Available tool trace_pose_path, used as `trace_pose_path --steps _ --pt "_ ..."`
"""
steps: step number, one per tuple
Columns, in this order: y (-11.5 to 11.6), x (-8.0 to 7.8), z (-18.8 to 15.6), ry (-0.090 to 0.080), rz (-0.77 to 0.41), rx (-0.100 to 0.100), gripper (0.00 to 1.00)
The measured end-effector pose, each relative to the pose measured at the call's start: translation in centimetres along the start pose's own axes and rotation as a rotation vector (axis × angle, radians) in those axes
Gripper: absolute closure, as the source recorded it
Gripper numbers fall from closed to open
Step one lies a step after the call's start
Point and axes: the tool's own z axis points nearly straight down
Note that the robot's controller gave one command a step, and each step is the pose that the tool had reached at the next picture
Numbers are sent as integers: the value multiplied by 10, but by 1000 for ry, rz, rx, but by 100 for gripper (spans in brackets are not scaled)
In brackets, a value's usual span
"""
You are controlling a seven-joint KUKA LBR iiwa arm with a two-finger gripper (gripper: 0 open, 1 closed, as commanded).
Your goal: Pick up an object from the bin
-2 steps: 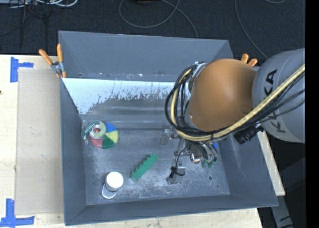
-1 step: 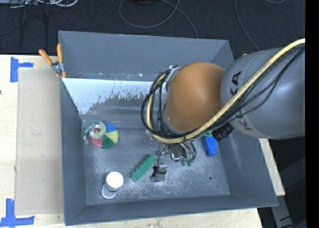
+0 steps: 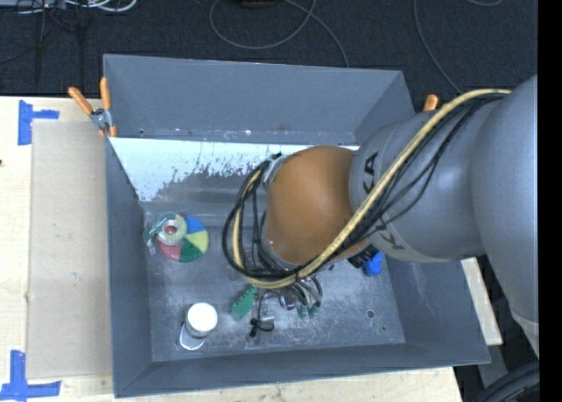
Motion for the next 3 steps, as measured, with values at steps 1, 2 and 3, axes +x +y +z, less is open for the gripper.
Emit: trace_pose_path --steps 1,2,3 --pt "-19 7 9 1 123 0 0" --pt "-26 1 21 -1 127 2 0" --pt "-38 -10 59 0 8 -1 0"
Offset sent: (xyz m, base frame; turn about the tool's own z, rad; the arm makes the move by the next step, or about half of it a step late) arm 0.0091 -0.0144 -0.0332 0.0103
